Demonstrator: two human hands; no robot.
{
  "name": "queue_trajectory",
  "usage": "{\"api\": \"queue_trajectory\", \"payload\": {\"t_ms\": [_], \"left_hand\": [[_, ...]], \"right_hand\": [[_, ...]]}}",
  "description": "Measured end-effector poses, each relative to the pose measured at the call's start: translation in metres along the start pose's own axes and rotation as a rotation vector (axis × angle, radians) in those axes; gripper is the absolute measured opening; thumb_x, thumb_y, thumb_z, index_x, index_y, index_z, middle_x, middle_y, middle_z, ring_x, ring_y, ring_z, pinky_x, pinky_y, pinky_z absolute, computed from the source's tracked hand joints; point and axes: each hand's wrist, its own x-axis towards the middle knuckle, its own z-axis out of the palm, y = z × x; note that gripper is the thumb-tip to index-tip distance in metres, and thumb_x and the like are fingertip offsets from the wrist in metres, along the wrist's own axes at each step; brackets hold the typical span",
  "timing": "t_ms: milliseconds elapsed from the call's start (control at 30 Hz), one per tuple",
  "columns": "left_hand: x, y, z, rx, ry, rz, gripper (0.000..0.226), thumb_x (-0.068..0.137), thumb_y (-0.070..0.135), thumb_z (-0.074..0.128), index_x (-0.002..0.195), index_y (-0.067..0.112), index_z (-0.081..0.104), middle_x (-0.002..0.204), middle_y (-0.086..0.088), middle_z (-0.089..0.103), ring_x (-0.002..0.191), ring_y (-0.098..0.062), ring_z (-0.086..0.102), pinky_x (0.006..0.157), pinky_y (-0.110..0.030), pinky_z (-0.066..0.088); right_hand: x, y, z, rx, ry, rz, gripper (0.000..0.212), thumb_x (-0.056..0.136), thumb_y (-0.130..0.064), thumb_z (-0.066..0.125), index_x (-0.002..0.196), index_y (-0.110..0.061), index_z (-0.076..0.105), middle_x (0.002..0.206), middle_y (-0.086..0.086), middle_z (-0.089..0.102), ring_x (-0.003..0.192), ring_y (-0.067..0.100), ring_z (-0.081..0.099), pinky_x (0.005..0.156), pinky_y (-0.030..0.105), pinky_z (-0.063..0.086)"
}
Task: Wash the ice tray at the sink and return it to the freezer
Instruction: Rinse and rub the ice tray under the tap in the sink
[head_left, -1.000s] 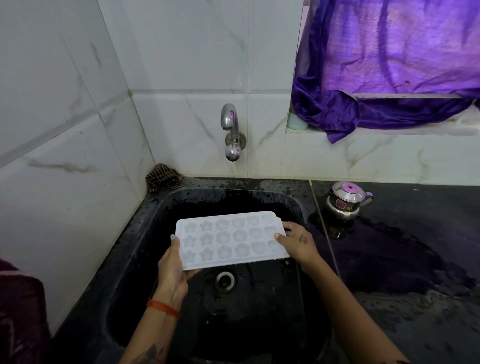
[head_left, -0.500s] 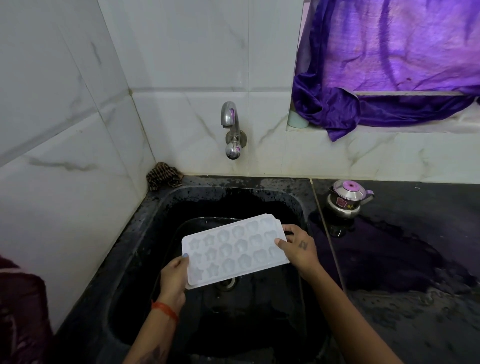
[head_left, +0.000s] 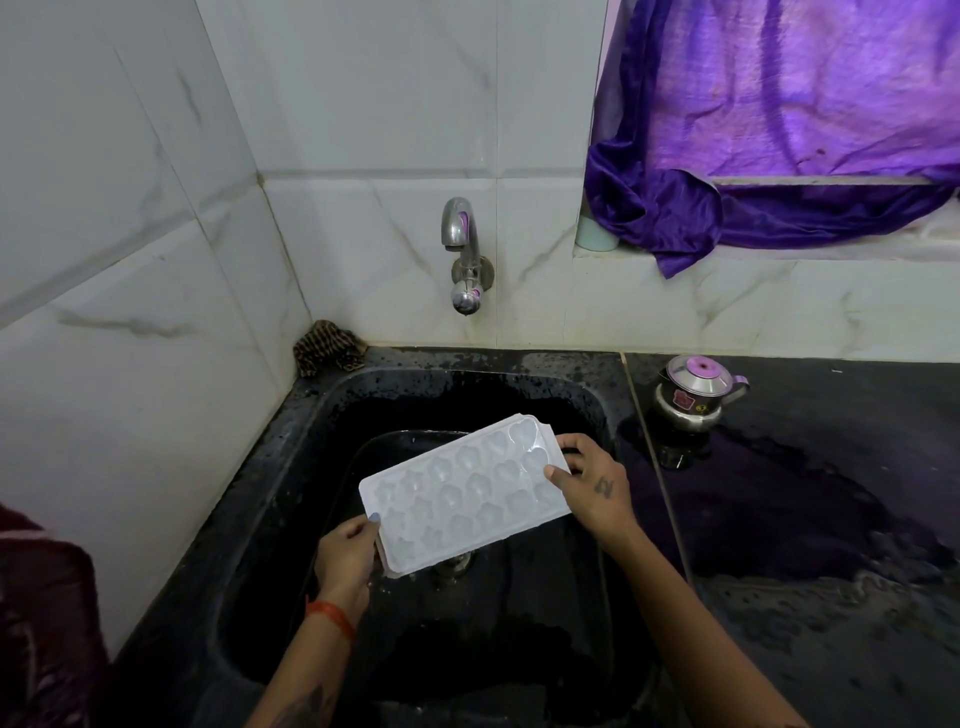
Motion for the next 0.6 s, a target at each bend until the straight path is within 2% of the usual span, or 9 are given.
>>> {"api": "queue_trajectory", "payload": {"t_ms": [300,500,600], "left_hand": [[0.0003,0.0003,0.0017,-0.065,-0.002,0.006,0.026,0.092,0.008,0.058,0.115,-0.005,0.06,0.107,-0.021,0.065,0.099,-0.037,0.064,0.088,-0.044,0.052],[0.0,-0.0026,0.0021,-0.074,-0.016,0.017,0.025,0.092,0.005,0.056,0.114,-0.008,0.059,0.099,-0.021,0.064,0.089,-0.032,0.062,0.087,-0.043,0.05],[-0.0013,-0.0021,0.0023,-0.083,-0.017,0.029,0.02,0.092,0.004,0.056,0.108,-0.007,0.059,0.098,-0.02,0.064,0.082,-0.03,0.062,0.078,-0.037,0.051]], "right_hand": [[0.0027,0.0009,0.0025,0.023,-0.023,-0.084,0.024,0.083,-0.014,0.066,0.105,-0.023,0.061,0.105,0.001,0.069,0.095,0.016,0.065,0.081,0.044,0.056],[0.0036,0.0,0.003,0.038,-0.018,-0.131,0.023,0.083,-0.011,0.067,0.099,-0.026,0.06,0.102,-0.003,0.068,0.096,0.012,0.064,0.083,0.038,0.055],[0.0032,-0.0008,0.0028,0.05,-0.023,-0.169,0.023,0.082,-0.009,0.066,0.096,-0.026,0.06,0.101,-0.005,0.067,0.099,0.01,0.063,0.083,0.031,0.054]]}}
